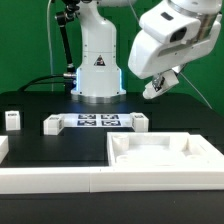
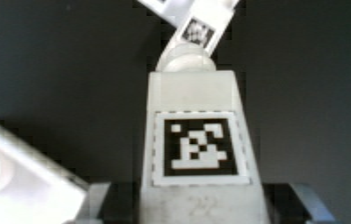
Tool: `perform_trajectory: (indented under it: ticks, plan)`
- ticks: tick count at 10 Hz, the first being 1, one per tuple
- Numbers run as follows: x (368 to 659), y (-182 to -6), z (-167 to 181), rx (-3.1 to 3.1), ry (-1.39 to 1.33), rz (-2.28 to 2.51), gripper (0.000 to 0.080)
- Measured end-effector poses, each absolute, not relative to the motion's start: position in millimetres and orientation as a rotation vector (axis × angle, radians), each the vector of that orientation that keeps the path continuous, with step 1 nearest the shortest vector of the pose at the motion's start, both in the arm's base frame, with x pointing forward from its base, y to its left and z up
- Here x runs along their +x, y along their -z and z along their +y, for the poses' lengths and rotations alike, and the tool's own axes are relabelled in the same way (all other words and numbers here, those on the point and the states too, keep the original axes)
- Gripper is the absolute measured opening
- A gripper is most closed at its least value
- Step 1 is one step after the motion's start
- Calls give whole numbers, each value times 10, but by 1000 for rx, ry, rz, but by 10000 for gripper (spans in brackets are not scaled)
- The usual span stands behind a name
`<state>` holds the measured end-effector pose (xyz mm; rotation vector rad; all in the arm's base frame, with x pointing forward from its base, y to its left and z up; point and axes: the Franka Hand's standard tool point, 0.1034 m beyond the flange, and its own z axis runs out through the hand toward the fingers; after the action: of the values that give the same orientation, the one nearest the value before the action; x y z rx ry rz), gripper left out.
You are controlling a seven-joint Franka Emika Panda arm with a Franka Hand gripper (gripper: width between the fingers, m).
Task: Assemble square table
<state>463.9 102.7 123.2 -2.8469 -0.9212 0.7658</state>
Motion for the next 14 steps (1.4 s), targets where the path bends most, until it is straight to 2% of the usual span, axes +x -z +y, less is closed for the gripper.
perform_trajectory:
  ticks: [3,4,5,8,9,13,14]
  plan:
    - [4734,-1228,957,-2905,-474,-902,291]
    - [4808,-1243,955,-2916,-325,-887,291]
    - [4814,-1298,932,-2925,-292,-881,291]
    - [4964,-1281,862,-2932,80,-890,291]
    - [4929,-1253,843,-2934,84,-872,291]
    - [5247,-1229,911,-2910,152,-965,291]
    - [5236,-1223,909,-2912,145,-957,291]
